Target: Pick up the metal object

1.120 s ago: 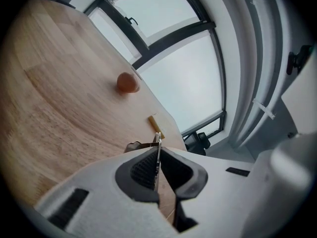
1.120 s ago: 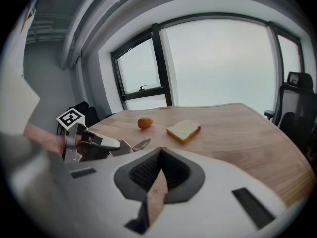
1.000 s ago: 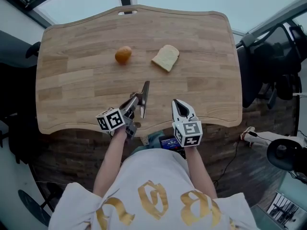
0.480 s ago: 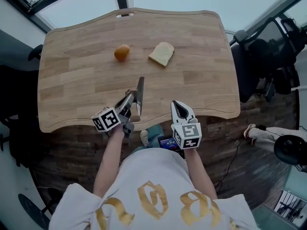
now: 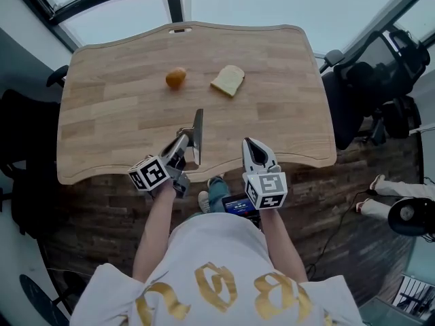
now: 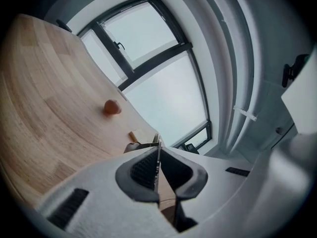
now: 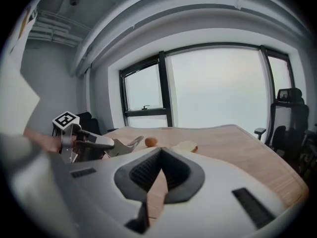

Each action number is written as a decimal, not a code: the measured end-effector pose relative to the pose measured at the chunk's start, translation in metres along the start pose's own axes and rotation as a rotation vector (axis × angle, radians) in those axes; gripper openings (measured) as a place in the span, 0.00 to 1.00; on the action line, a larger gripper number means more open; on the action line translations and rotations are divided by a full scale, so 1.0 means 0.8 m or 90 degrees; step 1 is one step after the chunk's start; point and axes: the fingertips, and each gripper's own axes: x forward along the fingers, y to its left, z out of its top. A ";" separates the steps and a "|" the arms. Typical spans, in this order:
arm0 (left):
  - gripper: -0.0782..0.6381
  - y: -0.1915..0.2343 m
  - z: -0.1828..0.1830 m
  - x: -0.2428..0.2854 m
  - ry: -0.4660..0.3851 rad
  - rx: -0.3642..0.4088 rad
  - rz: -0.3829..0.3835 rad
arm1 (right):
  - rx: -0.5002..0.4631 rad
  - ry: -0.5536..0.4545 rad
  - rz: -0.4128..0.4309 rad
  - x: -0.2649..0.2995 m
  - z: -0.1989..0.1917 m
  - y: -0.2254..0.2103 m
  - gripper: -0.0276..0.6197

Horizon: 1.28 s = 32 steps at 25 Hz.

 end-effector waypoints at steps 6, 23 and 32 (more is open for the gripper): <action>0.15 -0.054 0.038 -0.023 -0.062 0.034 -0.035 | 0.016 -0.064 -0.010 -0.020 0.039 0.005 0.06; 0.15 -0.122 0.059 -0.025 -0.105 0.056 -0.093 | 0.004 -0.111 -0.003 -0.028 0.083 0.000 0.06; 0.15 -0.135 0.056 -0.012 -0.093 0.073 -0.104 | 0.010 -0.102 0.032 -0.027 0.079 0.002 0.06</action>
